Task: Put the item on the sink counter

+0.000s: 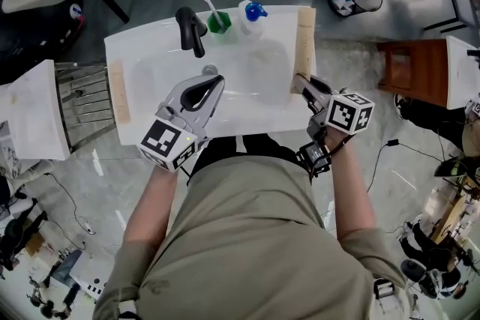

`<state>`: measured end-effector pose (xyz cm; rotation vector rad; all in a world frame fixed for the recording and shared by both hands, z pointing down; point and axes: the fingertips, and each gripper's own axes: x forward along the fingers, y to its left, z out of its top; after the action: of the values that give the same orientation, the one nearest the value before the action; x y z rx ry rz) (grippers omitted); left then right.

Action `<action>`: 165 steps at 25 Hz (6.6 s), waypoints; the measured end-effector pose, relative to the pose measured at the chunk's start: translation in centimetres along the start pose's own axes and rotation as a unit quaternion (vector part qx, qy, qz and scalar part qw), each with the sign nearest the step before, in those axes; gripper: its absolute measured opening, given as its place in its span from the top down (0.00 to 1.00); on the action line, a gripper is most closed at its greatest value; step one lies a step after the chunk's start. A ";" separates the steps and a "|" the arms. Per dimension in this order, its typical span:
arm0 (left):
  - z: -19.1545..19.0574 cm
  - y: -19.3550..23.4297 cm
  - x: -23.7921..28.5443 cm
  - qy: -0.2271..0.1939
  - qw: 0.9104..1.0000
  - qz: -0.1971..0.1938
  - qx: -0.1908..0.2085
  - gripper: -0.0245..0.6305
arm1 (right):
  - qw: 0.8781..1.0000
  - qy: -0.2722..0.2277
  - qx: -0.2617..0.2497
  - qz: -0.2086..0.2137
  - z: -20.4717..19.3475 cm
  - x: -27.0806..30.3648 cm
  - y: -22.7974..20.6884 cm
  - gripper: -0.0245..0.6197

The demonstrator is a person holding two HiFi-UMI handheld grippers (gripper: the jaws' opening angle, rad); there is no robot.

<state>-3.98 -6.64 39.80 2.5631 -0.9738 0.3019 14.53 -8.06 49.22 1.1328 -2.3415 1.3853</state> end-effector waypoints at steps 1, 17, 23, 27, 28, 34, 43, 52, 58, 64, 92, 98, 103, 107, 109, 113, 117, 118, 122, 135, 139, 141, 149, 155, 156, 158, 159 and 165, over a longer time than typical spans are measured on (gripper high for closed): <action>-0.1 -0.1 0.3 0.002 1.000 -0.002 -0.001 0.95 | 1.000 0.002 0.005 0.000 -0.1 0.1 -0.4 0.88; -2.1 -1.7 3.4 0.031 0.999 -0.023 -0.010 0.95 | 0.998 0.038 0.024 -0.035 -1.8 1.6 -7.2 0.88; -2.8 -1.6 4.0 0.042 0.999 -0.023 -0.013 0.95 | 0.997 0.056 0.020 -0.047 -2.3 2.2 -8.9 0.88; -3.3 -1.6 4.3 0.046 0.999 -0.022 -0.017 0.95 | 0.995 0.075 0.003 -0.071 -2.8 2.6 -10.4 0.88; -3.3 -1.6 4.4 0.047 0.998 -0.023 -0.017 0.95 | 0.994 0.077 0.001 -0.073 -2.9 2.7 -10.5 0.88; -3.7 -1.5 4.7 0.054 0.998 -0.025 -0.019 0.95 | 0.994 0.077 0.001 -0.083 -2.8 3.6 -11.3 0.88; -3.9 -1.2 4.4 0.058 0.998 -0.023 -0.022 0.95 | 0.988 0.096 -0.028 -0.122 -2.9 3.9 -12.3 0.88; -3.7 -0.7 4.1 0.055 0.998 -0.021 -0.025 0.95 | 0.986 0.105 -0.016 -0.132 -3.0 4.3 -12.7 0.88; -3.9 -0.4 4.1 0.054 0.998 -0.021 -0.029 0.95 | 0.984 0.113 -0.013 -0.138 -3.2 4.4 -12.7 0.88; -3.9 -0.1 4.2 0.052 0.998 -0.022 -0.032 0.95 | 0.984 0.113 0.001 -0.140 -3.3 4.4 -12.8 0.88; -3.2 0.5 4.4 0.047 0.998 -0.029 -0.033 0.95 | 0.979 0.124 0.019 -0.163 -2.5 4.3 -12.6 0.84; -3.4 0.8 4.5 0.046 0.998 -0.030 -0.031 0.95 | 0.977 0.121 0.015 -0.173 -2.4 4.1 -13.1 0.83; -3.1 0.9 4.7 0.046 0.998 -0.030 -0.030 0.95 | 0.977 0.119 0.013 -0.178 -2.1 3.8 -13.4 0.81; -3.0 1.1 4.6 0.045 0.998 -0.031 -0.029 0.95 | 0.977 0.114 0.011 -0.181 -1.7 3.5 -13.4 0.81; -2.9 1.1 4.6 0.044 0.998 -0.032 -0.030 0.95 | 0.977 0.111 0.009 -0.183 -1.4 3.3 -13.3 0.79; -2.6 0.9 4.5 0.042 0.998 -0.033 -0.030 0.95 | 0.977 0.102 0.008 -0.188 -1.0 2.8 -13.1 0.79; -2.3 0.5 4.4 0.039 0.998 -0.035 -0.025 0.95 | 0.977 0.092 0.004 -0.191 -0.7 2.2 -12.7 0.79; -2.2 0.5 4.4 0.038 0.998 -0.036 -0.024 0.95 | 0.978 0.089 0.001 -0.191 -0.5 2.2 -12.5 0.79; -1.9 0.6 4.1 0.036 0.998 -0.036 -0.021 0.95 | 0.978 0.077 -0.014 -0.191 0.4 2.1 -11.6 0.79; -0.6 0.4 3.0 0.025 0.999 -0.040 -0.009 0.95 | 0.980 0.038 -0.082 -0.176 3.0 1.7 -6.6 0.80; -0.1 0.3 2.6 0.022 0.999 -0.040 -0.003 0.95 | 0.981 0.029 -0.101 -0.163 3.6 1.6 -4.7 0.80; 0.0 0.3 2.4 0.021 0.999 -0.040 -0.001 0.95 | 0.981 0.023 -0.115 -0.157 3.8 1.5 -3.6 0.83; 0.6 0.7 1.2 0.014 0.999 -0.037 0.006 0.95 | 0.978 -0.010 -0.173 -0.120 5.5 1.4 1.6 0.92; 0.8 0.8 0.2 0.012 0.999 -0.036 0.010 0.95 | 0.976 -0.038 -0.197 -0.089 6.6 1.3 5.4 0.94; 0.8 0.9 0.0 0.012 0.999 -0.036 0.011 0.95 | 0.975 -0.041 -0.200 -0.085 6.7 1.3 6.0 0.94; 1.0 1.0 -0.3 0.010 0.999 -0.036 0.012 0.95 | 0.974 -0.045 -0.206 -0.078 6.9 1.4 7.0 0.95; 1.0 1.1 -0.5 0.010 0.999 -0.036 0.013 0.95 | 0.974 -0.046 -0.208 -0.075 6.9 1.4 7.5 0.95; 1.5 1.3 -1.6 0.002 0.999 -0.035 0.016 0.95 | 0.968 -0.062 -0.234 -0.060 7.3 1.3 10.5 0.95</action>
<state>-5.87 -7.20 38.30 2.6185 -0.8824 0.3052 7.81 -11.79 38.90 1.2119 -2.4483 0.6810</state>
